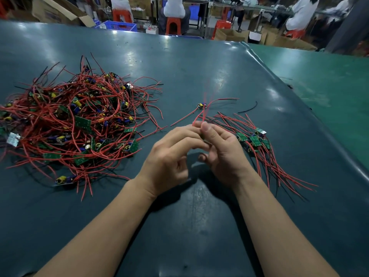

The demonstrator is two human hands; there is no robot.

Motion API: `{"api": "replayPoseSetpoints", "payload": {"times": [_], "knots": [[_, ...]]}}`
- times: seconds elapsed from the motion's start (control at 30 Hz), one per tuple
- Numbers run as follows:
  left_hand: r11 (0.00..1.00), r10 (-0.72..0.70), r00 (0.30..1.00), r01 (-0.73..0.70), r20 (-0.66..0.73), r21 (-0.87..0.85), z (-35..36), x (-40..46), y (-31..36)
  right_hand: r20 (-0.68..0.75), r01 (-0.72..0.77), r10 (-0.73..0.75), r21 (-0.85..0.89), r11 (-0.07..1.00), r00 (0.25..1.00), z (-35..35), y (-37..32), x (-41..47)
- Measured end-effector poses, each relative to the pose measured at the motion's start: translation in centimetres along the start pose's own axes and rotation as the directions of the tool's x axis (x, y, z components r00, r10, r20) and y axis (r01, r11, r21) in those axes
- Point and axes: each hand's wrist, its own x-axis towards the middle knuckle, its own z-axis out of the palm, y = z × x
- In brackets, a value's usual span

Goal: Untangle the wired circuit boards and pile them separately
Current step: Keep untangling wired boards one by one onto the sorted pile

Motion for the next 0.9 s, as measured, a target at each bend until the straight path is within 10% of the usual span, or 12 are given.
{"api": "replayPoseSetpoints", "payload": {"times": [0.2,0.33,0.53,0.9], "knots": [[0.921,-0.388,0.898,0.388,-0.208,-0.044,-0.1,0.1,-0.5,-0.075,0.067,-0.073,-0.081,0.994,0.995,-0.1,0.2,0.1],[0.672,-0.709,0.698,0.713,0.105,-0.199,0.0,0.3,-0.8,-0.047,0.11,-0.115,-0.097,0.989,0.992,0.0,0.5,0.0],[0.617,-0.711,0.687,0.711,0.148,-0.336,0.0,0.6,-1.1,-0.082,0.128,-0.127,-0.001,0.992,0.988,0.1,0.7,0.4],[0.674,-0.724,0.69,0.707,-0.002,-0.213,0.4,0.0,-2.0,-0.146,0.227,-0.287,-0.33,0.916,0.947,0.1,1.4,0.8]]}}
